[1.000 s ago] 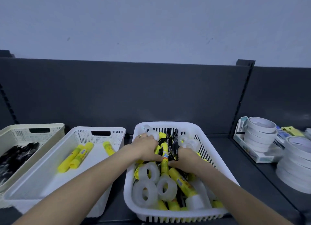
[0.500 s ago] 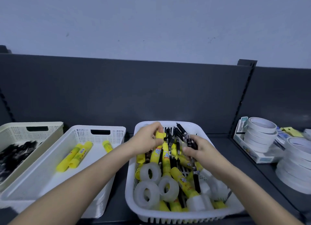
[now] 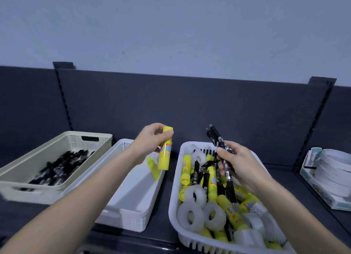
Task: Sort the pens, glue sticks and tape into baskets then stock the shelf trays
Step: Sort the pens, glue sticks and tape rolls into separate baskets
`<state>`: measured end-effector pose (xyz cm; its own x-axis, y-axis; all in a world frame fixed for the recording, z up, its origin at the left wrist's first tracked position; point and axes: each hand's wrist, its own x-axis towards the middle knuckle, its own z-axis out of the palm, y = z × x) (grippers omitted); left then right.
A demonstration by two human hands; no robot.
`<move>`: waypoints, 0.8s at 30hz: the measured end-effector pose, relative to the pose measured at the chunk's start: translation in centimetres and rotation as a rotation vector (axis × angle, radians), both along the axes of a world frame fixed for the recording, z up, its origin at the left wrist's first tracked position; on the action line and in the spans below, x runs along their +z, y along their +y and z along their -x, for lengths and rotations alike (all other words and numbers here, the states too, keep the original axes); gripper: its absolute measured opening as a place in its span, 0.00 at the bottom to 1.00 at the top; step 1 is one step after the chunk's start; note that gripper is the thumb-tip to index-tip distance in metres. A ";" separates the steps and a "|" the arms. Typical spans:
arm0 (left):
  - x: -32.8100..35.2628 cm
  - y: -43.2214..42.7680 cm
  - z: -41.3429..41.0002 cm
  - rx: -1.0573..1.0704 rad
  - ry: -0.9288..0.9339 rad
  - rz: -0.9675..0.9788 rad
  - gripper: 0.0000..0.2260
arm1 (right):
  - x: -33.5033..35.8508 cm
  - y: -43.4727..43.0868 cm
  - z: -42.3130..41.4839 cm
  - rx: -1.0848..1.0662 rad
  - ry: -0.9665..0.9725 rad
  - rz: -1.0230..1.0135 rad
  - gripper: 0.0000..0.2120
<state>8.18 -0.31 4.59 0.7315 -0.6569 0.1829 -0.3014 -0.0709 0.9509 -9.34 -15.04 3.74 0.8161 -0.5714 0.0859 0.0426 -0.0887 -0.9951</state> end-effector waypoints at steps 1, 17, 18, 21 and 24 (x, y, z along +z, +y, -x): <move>-0.2 1.0 -0.7 0.026 -0.022 -0.031 0.03 | -0.1 0.3 -0.6 0.021 -0.001 -0.026 0.05; -3.6 15.4 -12.0 0.412 -0.596 -0.597 0.12 | -0.1 13.0 -16.7 0.292 0.157 0.018 0.02; -3.7 17.0 -12.9 0.430 -0.621 -0.632 0.13 | -0.2 14.4 -18.3 0.312 0.165 0.019 0.02; -4.5 21.8 -15.4 0.471 -0.633 -0.769 0.14 | -0.6 18.7 -23.1 0.376 0.191 -0.038 0.05; -5.2 25.4 -17.3 0.477 -0.632 -0.869 0.15 | -1.1 22.4 -27.6 0.399 0.224 -0.098 0.08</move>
